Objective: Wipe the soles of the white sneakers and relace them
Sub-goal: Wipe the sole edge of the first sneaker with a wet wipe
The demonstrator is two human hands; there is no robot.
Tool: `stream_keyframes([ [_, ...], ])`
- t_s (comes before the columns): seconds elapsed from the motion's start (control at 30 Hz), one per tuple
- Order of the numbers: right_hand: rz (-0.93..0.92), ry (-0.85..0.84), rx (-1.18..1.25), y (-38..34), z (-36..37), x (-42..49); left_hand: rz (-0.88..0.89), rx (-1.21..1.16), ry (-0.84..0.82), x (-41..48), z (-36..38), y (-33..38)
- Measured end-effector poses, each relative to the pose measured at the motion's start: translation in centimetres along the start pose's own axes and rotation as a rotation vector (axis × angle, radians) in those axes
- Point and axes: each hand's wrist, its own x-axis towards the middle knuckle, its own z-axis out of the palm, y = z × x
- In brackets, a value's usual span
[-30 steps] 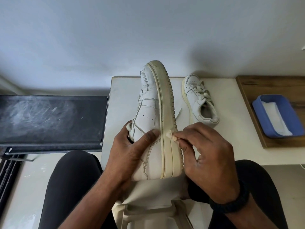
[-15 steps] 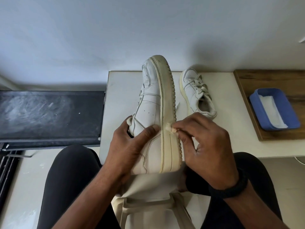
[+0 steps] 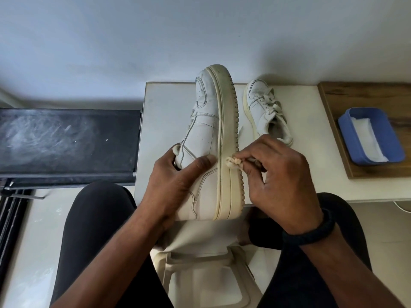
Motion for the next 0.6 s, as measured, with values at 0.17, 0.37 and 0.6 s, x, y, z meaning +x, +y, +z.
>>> stream_keyframes([
  [0.17, -0.02, 0.056, -0.002, 0.1, -0.4, 0.3, 0.004, 0.009, -0.038, -0.2, 0.1, 0.1],
  [0.37, -0.258, -0.31, 0.075, -1.5, -0.9, -0.7, 0.005, 0.025, 0.007, 0.0, -0.1, -0.2],
  [0.6, -0.18, -0.168, 0.011, -0.2, -1.3, 0.6, 0.006, 0.007, 0.015, 0.2, -0.2, 0.0],
])
